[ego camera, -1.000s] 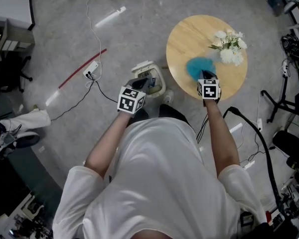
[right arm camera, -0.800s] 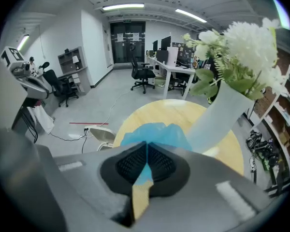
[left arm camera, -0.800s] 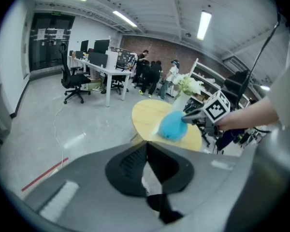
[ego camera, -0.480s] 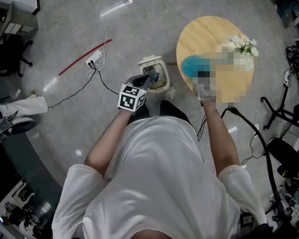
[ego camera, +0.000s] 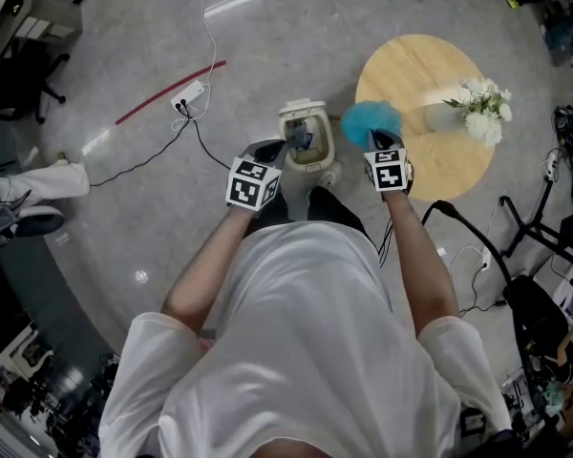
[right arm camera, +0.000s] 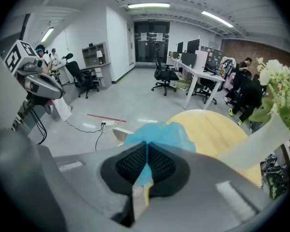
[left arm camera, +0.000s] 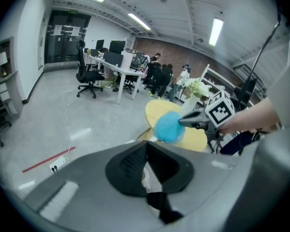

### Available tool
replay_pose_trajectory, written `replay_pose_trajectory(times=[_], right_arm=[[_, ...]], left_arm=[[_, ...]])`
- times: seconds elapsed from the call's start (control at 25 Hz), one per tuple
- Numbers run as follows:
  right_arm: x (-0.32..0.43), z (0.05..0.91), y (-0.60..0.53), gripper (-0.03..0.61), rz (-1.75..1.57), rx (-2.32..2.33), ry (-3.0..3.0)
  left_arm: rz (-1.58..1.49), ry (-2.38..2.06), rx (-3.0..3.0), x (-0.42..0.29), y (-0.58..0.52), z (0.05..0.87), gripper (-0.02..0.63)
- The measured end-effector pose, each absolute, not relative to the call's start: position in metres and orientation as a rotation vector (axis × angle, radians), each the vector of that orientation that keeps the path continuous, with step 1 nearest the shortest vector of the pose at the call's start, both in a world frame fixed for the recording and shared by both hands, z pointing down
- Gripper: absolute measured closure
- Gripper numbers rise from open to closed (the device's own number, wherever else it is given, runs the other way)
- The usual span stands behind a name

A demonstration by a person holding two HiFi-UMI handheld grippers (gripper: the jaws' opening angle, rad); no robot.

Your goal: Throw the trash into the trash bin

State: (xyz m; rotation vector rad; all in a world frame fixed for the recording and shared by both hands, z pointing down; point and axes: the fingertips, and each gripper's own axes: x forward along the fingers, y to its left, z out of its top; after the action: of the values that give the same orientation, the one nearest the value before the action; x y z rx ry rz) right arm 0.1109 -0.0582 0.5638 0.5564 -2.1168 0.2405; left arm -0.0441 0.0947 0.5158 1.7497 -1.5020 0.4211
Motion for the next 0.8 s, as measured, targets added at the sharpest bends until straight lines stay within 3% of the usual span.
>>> replay_pose_trajectory(times=[0.8], right_arm=[[0.034,0.599,0.024,0.575,0.208,0.305,-2.115]], left_arm=[[0.367,-1.541,1.626,-0.086,0.154,0.538,0.609]])
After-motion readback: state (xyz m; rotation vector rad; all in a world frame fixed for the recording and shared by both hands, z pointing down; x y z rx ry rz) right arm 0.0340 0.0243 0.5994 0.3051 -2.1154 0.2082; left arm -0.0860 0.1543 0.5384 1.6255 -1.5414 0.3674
